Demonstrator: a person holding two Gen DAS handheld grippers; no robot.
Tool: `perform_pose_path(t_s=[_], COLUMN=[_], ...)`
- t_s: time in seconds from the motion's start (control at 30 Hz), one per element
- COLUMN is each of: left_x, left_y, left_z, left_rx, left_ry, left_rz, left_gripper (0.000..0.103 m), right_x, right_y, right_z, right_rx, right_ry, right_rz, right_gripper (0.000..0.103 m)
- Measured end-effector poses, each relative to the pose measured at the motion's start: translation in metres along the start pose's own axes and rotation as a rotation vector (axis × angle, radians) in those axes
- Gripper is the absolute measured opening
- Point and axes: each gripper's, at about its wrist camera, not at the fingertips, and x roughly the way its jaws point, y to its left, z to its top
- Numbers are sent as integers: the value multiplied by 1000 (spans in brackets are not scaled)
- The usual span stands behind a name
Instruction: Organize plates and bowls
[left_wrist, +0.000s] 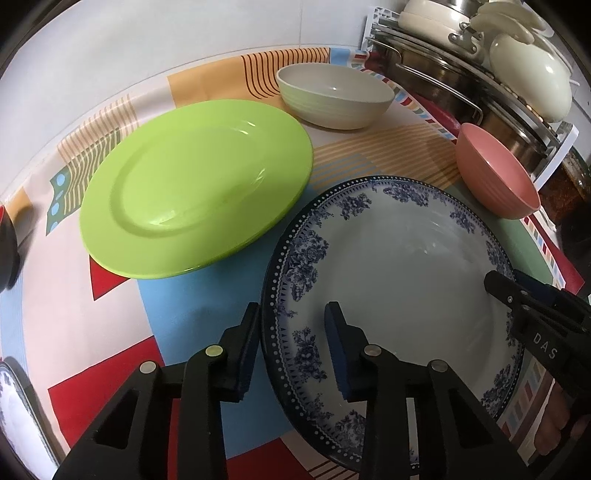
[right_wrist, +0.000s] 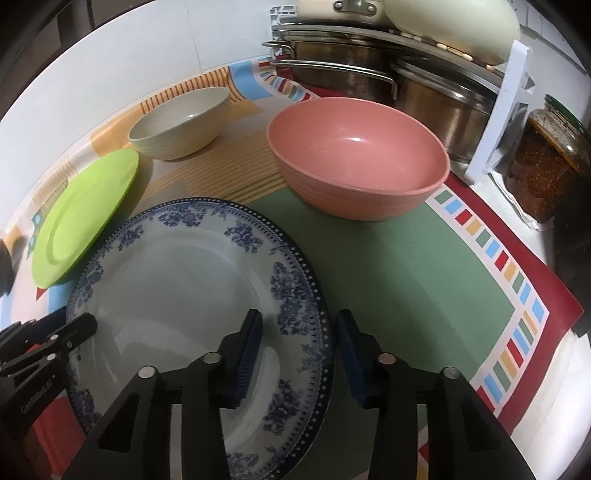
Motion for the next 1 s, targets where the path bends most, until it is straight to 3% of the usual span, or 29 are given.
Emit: perform_pose_path(t_s=[0.53,1.0], left_x=[-23,-72], left_y=[6,44], left_z=[-6,-19], left_rx=[-10,-84], left_ry=[-46,-140], left_rz=[18,49], left_gripper=[35,35], right_x=[-20,-56], right_y=[9,42], right_z=[-4,-6], right_rx=[-35,-76], right_ry=[-30,-95], right_rz=[-6,32], right_gripper=[38,38])
